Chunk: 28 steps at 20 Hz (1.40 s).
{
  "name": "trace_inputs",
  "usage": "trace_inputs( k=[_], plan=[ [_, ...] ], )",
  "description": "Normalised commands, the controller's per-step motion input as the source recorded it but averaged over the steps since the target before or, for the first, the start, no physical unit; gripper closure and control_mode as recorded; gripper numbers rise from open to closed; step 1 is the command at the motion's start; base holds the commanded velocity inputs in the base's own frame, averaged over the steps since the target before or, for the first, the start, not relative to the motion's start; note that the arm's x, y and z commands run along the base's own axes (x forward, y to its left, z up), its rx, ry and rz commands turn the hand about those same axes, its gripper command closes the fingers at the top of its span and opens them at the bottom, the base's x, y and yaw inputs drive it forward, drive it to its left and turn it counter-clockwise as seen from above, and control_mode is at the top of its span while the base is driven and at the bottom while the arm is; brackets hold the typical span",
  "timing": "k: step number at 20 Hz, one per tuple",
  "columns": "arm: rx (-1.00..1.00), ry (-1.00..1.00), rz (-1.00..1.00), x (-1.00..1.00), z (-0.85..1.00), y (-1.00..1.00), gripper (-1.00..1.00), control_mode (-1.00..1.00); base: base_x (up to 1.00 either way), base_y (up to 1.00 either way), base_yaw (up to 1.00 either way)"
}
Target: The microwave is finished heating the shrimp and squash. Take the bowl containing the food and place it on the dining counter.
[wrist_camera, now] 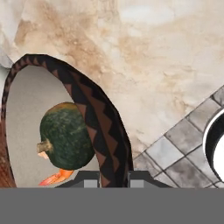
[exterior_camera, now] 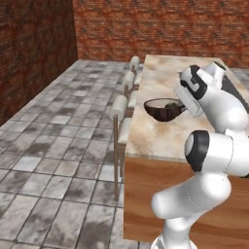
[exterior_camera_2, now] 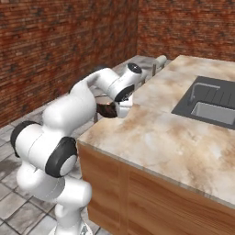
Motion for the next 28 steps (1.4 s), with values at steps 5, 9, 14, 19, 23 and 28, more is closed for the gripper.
trace_inputs(
  k=[5, 9, 14, 19, 23, 28],
  plan=[
    [-0.01, -0.01, -0.07, 0.91, -0.41, 0.00, 1.00, -1.00, 0.00, 0.00, 0.00],
    [-0.03, 0.00, -0.06, 0.73, -0.51, -0.04, 1.00, -1.00, 0.00, 0.00, 0.00],
    [-0.03, 0.00, -0.03, 0.48, -0.57, -0.16, 1.00, -1.00, 0.00, 0.00, 0.00],
    [-0.03, 0.00, -0.05, 0.51, -0.43, -0.09, 1.00, -1.00, 0.00, 0.00, 0.00],
    [-0.03, -0.04, -0.06, 0.56, -0.44, -0.05, 1.00, -1.00, 0.00, 0.00, 0.00],
    [-0.02, -0.06, -0.06, 0.59, -0.39, -0.05, 1.00, -1.00, 0.00, 0.00, 0.00]
  ],
)
